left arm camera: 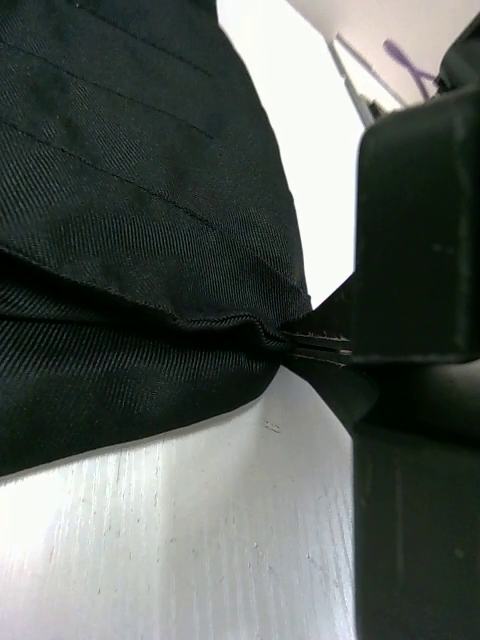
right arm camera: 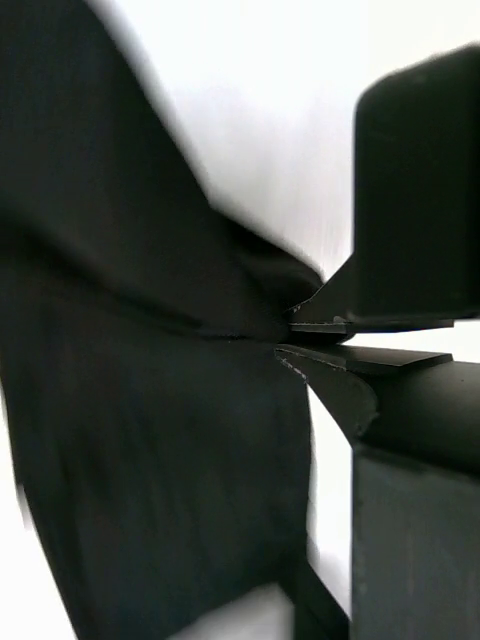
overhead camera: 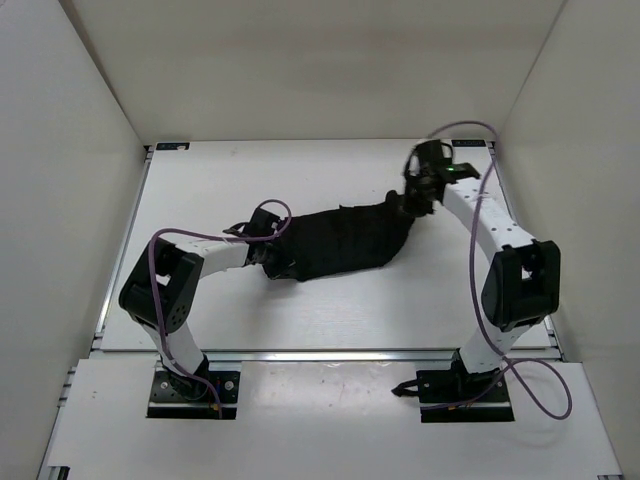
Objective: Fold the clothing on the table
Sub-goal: Fold the skirt
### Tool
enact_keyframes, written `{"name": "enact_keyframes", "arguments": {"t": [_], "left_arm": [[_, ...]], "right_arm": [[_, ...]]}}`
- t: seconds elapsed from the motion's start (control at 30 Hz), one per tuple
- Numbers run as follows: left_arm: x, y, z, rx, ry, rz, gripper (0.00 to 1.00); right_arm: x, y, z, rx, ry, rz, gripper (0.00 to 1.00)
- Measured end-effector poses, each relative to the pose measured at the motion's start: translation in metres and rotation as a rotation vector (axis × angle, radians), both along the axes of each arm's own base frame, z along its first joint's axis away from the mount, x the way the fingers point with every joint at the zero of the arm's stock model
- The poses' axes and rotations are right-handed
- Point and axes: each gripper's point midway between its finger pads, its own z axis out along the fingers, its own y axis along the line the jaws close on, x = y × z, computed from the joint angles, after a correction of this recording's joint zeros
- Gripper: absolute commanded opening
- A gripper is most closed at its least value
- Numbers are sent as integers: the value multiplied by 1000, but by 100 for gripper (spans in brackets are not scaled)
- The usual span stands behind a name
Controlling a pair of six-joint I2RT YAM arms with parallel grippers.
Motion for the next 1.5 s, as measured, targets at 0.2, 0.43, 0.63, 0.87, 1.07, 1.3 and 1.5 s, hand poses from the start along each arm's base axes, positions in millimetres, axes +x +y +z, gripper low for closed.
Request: {"name": "enact_keyframes", "arguments": {"t": [0.2,0.43,0.63,0.87,1.07,1.3,1.5], "left_arm": [[6,8,0,-20,10,36,0],[8,23,0,-50,33,71,0],[5,26,-1,-66,34,69,0],[4,30,-1,-59,29,49,1],[1,35,-2,-76,46,36,33],[-11,49,6,-96,64,58,47],[-12,79,38,-122,10,114,55]], "right_arm": [[-22,163,20,64,-66,352,0],[-58,240,-61,9,80,530,0],[-79,272,-82,19,98,612,0],[-81,299,-74,74,51,665,0],[-77,310,-91,77,75,675,2],[-73,309,-101,49,90,642,49],[-74,302,-83,5,54,620,52]]}}
